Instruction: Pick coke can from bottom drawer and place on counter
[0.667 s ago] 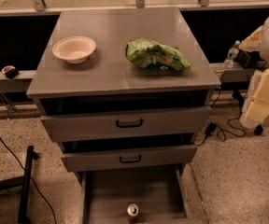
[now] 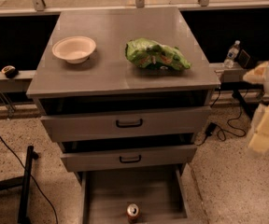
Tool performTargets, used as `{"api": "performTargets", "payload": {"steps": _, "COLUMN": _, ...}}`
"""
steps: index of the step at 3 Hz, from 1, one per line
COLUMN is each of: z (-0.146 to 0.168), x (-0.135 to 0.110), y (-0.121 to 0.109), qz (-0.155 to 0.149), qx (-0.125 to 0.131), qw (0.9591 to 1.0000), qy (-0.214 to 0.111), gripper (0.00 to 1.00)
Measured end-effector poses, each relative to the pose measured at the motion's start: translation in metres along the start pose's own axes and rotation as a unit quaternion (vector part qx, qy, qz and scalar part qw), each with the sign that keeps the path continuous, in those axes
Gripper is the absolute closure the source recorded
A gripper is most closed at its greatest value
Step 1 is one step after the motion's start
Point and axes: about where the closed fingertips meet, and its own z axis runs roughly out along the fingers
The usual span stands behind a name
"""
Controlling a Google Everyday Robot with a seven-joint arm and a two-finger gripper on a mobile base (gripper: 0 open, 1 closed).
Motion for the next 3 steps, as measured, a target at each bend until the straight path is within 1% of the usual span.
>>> {"api": "performTargets", "payload": {"steps": 1, "z": 0.022, "x": 0.028, "y": 0.023, "qz": 0.007, "qx": -0.032, "qw": 0.9991, "qy": -0.027, "gripper": 0.0}}
{"api": "performTargets", "payload": {"steps": 2, "z": 0.023, "x": 0.028, "y": 0.025, "qz": 0.001, "qx": -0.031, "qw": 0.999, "qy": -0.033, "gripper": 0.0}}
{"api": "performTargets", "payload": {"steps": 3, "z": 0.056, "x": 0.016, "y": 0.023, "qz": -0.013, "qx": -0.022, "qw": 0.9959, "qy": -0.087, "gripper": 0.0}}
